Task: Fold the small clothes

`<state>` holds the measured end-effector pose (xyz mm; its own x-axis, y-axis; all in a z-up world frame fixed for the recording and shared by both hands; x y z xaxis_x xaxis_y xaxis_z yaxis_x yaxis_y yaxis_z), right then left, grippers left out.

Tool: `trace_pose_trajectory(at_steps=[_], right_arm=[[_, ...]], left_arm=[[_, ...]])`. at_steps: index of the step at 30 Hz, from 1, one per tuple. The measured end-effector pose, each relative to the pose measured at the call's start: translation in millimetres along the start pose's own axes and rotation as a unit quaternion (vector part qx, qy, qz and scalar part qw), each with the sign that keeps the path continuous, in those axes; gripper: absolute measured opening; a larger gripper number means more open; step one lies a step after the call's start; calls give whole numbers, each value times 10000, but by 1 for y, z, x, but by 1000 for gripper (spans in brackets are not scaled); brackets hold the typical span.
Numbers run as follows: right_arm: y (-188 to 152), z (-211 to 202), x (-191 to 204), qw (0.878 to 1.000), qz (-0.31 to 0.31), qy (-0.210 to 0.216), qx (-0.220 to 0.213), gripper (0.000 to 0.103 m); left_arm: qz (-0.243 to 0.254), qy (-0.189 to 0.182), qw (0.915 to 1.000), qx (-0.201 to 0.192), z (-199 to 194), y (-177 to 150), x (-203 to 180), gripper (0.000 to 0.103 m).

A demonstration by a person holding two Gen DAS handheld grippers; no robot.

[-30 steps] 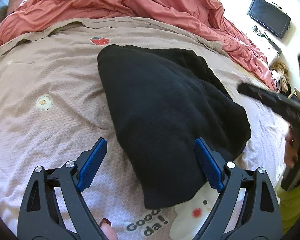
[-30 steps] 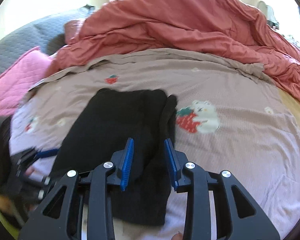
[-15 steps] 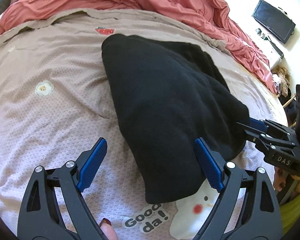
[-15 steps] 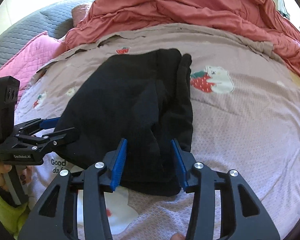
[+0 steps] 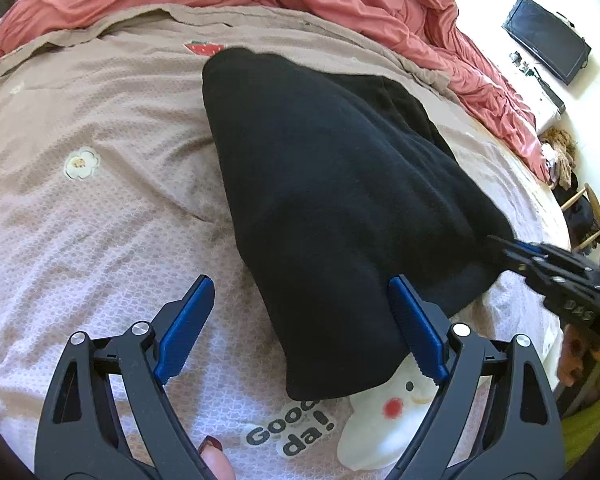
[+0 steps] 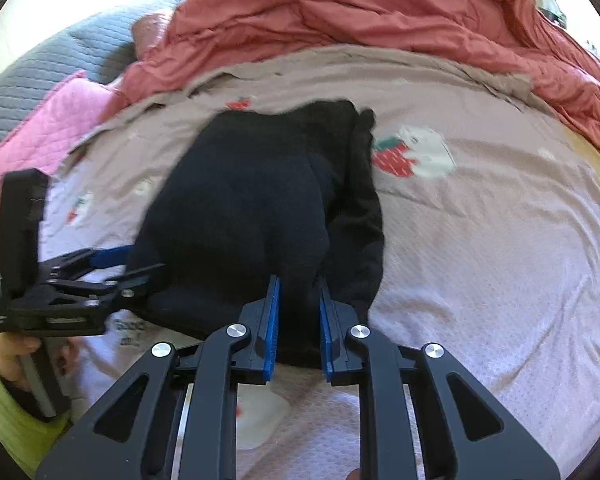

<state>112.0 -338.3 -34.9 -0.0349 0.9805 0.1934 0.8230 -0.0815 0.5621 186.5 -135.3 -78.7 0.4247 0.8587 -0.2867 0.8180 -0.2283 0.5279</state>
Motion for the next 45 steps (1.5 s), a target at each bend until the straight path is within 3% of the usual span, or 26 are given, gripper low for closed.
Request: trace_pose_trajectory(at_steps=[6,11,13,16,24,27,33,39,45], right_arm=[[-13,17,-19,9977,659,123,-41,21],[-10,10,-13,9982,598,64,-33,25],[-6,3,-9,9985,548,28,-25,31],[0,-14,-11,9983,522,-156,-195,46],[39,-29,-4,9963,216,-327,-769,47],[61,-16,11,9958,-81,-291,-861,46],[106,13,20,9964,-160,-279,-785,45],[128,46,36,9977,-468,-198,-452,45],[139,80,31,9996,-256,-40,-91,44]], left_arm=[[37,31,10000,85,4,-2,-2,81],[43,46,10000,44,1,-1,-1,81],[11,19,10000,-27,-3,1,0,81],[-30,29,9998,-183,-10,4,4,81],[-93,53,9970,-766,-28,13,5,79],[17,56,9948,-1013,-31,17,-3,69],[461,79,9934,-1045,-20,21,-23,62],[1161,795,9863,-859,-3,13,-40,62],[1192,800,9863,-816,-3,13,-37,62]])
Point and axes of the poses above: each gripper's, at about its wrist camera, not at the fingertips, and z roughly the way its jaws point, x to its left, y to its top, the point moved 3 cm from there along z, roughly the way its jaws point, and after that the axes turned 2 degrees about z, right-handed, at the moved point
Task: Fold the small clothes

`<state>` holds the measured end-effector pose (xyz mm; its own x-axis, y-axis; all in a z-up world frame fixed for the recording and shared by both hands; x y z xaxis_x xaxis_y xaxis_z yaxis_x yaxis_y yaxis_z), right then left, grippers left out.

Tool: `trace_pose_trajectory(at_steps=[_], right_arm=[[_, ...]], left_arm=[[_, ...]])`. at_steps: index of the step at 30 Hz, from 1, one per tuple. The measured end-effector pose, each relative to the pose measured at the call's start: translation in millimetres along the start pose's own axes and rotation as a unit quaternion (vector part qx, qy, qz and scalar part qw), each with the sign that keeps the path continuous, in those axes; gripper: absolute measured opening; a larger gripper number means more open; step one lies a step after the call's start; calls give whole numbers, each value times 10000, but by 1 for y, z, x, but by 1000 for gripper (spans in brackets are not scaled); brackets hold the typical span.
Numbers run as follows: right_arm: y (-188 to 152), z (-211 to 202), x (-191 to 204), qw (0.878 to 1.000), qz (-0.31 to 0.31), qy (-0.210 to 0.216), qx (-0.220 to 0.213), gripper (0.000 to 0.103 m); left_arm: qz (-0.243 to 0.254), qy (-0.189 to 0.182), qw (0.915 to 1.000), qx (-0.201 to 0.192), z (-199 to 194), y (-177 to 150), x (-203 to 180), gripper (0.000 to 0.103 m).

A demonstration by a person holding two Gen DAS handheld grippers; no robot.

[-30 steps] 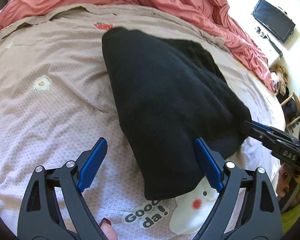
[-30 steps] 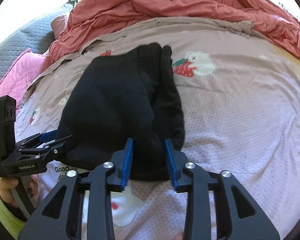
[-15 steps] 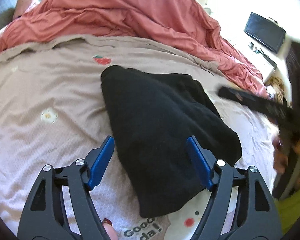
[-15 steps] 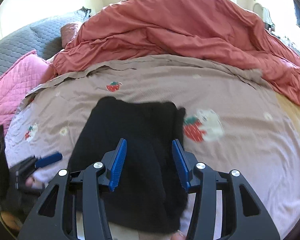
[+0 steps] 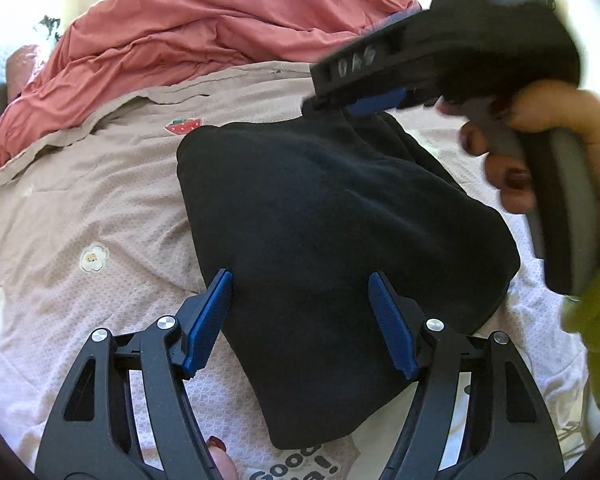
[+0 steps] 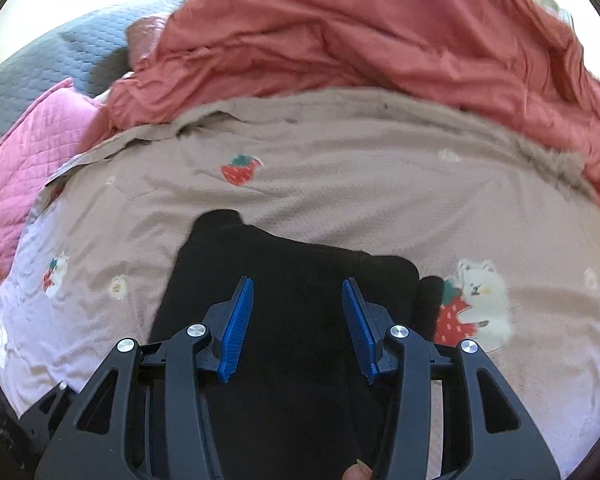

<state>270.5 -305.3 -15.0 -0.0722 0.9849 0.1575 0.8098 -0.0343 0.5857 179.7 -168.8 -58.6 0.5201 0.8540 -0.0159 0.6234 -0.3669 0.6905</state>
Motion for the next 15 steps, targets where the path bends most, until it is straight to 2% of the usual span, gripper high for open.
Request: trace_pose_trajectory(at_steps=[2,3,4,7,12,15], right_arm=[[-2,18,-14,9994,72,-223,274,31],[-5,26,-22,9982,57,-446,400,14],[-8,30,-29,9972,60,-579,458,14],[-15,35,-43,9978,389,-317,428,14],[-17,35,-39,9979,263,-476,345,15],[-17,24,-36,9982,252,-461,272,21]], left_arm=[[22,0,10000,3,0,-1,0,62],[36,-3,10000,1,0,-1,0,62],[46,-16,10000,-4,0,0,-1,62],[66,-23,10000,-7,-1,-1,-3,62],[-67,-132,9999,15,-3,-2,2,62],[-148,-176,9997,67,-4,-2,5,62]])
Point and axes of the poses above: each gripper's, at about its wrist camera, not at the fingertips, and z roughly the way its jaws point, x to its left, y to its top, the point moved 3 cm from there along z, roughly the way its jaws point, and after that the axes turned 2 degrees about z, right-handed, at the moved point
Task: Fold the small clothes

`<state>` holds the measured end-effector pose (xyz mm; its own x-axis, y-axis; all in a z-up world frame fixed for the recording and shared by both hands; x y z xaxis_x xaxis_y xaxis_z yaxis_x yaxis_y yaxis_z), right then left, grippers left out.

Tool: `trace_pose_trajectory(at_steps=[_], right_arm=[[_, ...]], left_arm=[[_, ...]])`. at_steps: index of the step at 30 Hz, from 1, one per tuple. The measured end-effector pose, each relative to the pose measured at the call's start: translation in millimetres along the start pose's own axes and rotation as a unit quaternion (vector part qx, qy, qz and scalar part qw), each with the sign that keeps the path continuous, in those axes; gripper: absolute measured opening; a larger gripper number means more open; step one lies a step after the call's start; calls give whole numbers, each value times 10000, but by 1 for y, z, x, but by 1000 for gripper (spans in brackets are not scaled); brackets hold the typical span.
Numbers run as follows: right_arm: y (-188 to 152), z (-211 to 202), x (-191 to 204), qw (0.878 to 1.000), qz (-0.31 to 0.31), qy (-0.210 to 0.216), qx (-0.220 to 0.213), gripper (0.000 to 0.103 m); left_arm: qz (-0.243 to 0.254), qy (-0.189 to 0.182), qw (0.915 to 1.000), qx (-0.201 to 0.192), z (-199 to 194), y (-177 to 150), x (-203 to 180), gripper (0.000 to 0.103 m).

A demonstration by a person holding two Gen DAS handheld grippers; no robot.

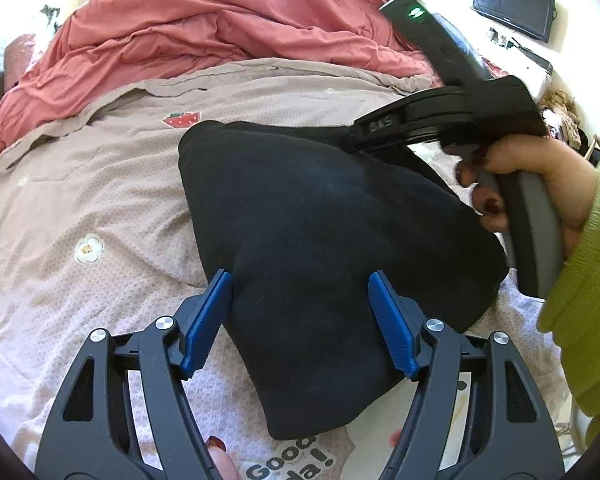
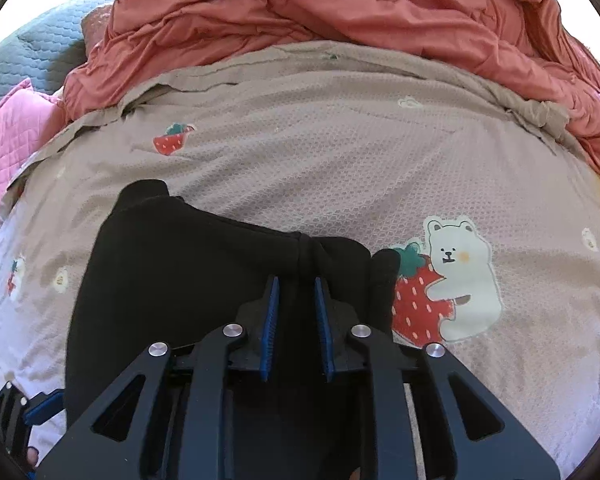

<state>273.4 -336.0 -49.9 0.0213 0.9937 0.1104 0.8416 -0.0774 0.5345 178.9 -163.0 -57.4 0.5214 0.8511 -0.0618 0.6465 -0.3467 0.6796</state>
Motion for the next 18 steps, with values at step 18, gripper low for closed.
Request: trace_pose_trajectory(at_steps=[18], right_arm=[[-77,-96,18,9961,-158,774,-405,33]], left_arm=[[-252,-200,9988,382,-12,-9,5,62]])
Point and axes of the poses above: each gripper's, at about its wrist camera, not at the fingertips, and z roughly the way its jaws point, x to its left, y to its top, the point moved 3 cm from there along z, roughly the way its jaws point, and after that the axes turned 2 degrees about z, right-handed, at the moved point
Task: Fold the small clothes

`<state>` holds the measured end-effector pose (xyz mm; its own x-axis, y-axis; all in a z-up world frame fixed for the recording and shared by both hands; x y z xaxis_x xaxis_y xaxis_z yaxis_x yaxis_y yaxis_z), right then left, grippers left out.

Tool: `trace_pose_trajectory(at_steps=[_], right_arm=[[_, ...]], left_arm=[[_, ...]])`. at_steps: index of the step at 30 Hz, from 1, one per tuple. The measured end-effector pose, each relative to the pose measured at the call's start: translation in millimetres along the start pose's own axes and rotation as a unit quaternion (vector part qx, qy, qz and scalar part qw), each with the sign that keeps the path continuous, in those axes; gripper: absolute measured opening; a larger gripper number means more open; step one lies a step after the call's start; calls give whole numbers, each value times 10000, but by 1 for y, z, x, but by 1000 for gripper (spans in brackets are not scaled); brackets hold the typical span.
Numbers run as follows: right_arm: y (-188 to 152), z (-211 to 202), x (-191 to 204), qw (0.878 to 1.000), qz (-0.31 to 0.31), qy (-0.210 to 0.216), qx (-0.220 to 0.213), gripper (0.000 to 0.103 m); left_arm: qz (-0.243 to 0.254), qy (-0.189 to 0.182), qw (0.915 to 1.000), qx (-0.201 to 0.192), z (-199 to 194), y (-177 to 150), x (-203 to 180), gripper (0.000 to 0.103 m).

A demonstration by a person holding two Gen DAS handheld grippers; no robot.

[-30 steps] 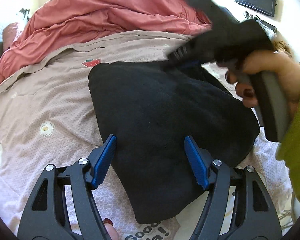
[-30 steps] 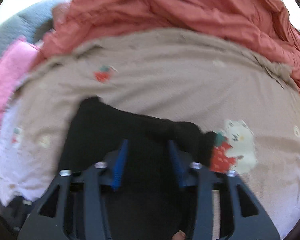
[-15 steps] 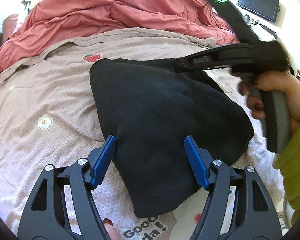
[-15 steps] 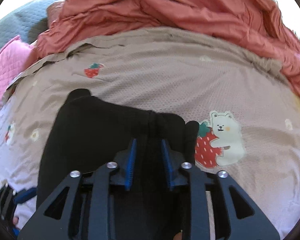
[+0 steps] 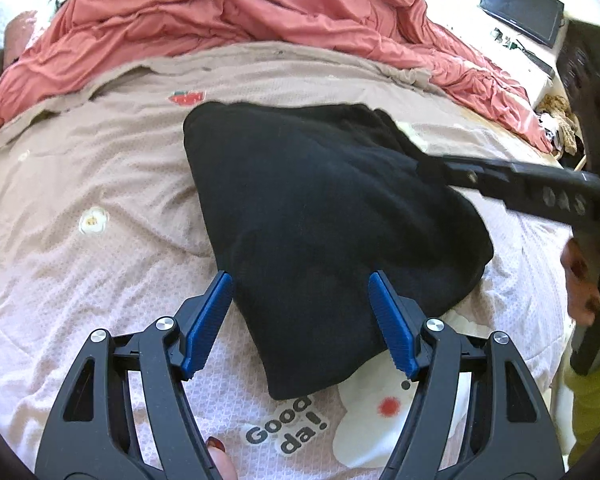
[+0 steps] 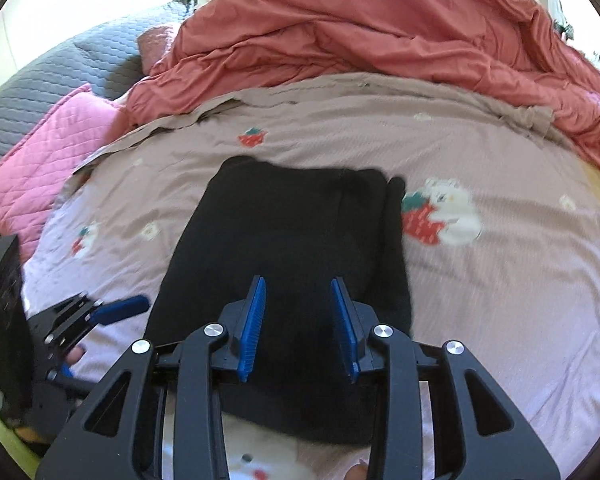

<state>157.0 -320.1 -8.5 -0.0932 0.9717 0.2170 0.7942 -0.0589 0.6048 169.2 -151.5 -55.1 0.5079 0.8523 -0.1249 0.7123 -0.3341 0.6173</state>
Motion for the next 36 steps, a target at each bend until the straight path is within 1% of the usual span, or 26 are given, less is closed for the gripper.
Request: trace_pose_trajectory(at_steps=[3,5,8,9,10,11,14,16,17,18,19,21,22,24,25,26,27,28,29,31,32,33,34,35,36], right_arm=[[-11,4,0,9999,-36,-99,81,33],[-16,5,-4,9999,67,-127,71,33],[-18,-6,-11,9996,252,-84,-80,34],[-18,-11,-14,9994,309,-69,-142,41],[-17,-14,-19,9990,371,-125,-198,53],[-16,-16,-25,9986,431,-182,-226,57],[-8,-13,-43,9971,689,-231,-223,62],[0,-8,-48,9968,775,-5,-178,77],[7,-3,-48,9965,809,130,-143,81],[12,2,-48,9963,829,210,-114,88],[18,8,-48,9960,851,282,-52,89],[29,23,-53,9953,931,266,46,90],[32,32,-56,9947,970,311,159,91],[33,52,-65,9925,1114,271,434,91],[31,62,-68,9906,1167,354,623,90],[27,72,-70,9878,1223,498,828,88],[24,79,-70,9863,1244,570,921,83],[22,83,-68,9855,1230,649,973,77],[21,86,-65,9849,1205,766,984,74],[21,88,-63,9834,1221,945,953,64],[21,90,-63,9820,1242,1052,959,64],[21,91,-63,9815,1233,1105,961,61],[22,93,-63,9813,1229,1135,952,59],[21,93,-63,9811,1225,1184,921,57],[21,92,-62,9817,1191,1197,883,51]], left_arm=[[-133,-70,9997,166,6,-3,5,62],[-264,-169,9992,235,9,-3,9,62],[-428,-327,9984,188,6,-1,15,63],[-499,-367,9980,149,5,-1,17,64],[-606,-415,9972,109,4,0,21,64],[-668,-443,9967,92,4,1,23,65],[-865,-490,9950,25,8,2,30,69],[-982,-534,9937,29,12,3,34,72],[-1072,-588,9925,-3,14,5,37,74],[-1139,-621,9915,-32,15,6,39,76],[-1207,-648,9906,-63,15,8,42,77],[-1395,-759,9873,-96,20,10,49,79],[-1487,-870,9850,-77,22,10,52,79],[-1590,-1032,9819,-33,27,11,54,80],[-1622,-1089,9807,-7,29,12,54,80],[-1643,-1156,9796,8,32,12,54,80],[-1647,-1190,9791,29,33,12,53,80],[-1654,-1217,9787,61,36,13,52,80],[-1695,-1277,9772,94,39,13,52,80],[-1783,-1405,9738,139,45,13,53,80],[-1818,-1444,9726,144,48,12,53,80],[-1849,-1481,9714,144,50,11,53,80],[-1869,-1518,9705,137,52,11,52,78],[-1858,-1583,9697,112,53,11,51,68],[-1836,-1584,9701,83,52,11,49,65]])
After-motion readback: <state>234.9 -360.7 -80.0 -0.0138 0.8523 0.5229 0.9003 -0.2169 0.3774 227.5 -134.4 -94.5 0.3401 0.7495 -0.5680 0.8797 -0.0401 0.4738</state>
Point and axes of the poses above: each gripper's, at about its wrist camera, not at the fingertips, and z roughly the way its jaws point, x to its left, y to its top, the point moved 3 cm from there along z, roughly the way its jaws point, and after that the axes turned 2 degrees about z, right-handed, at the moved point
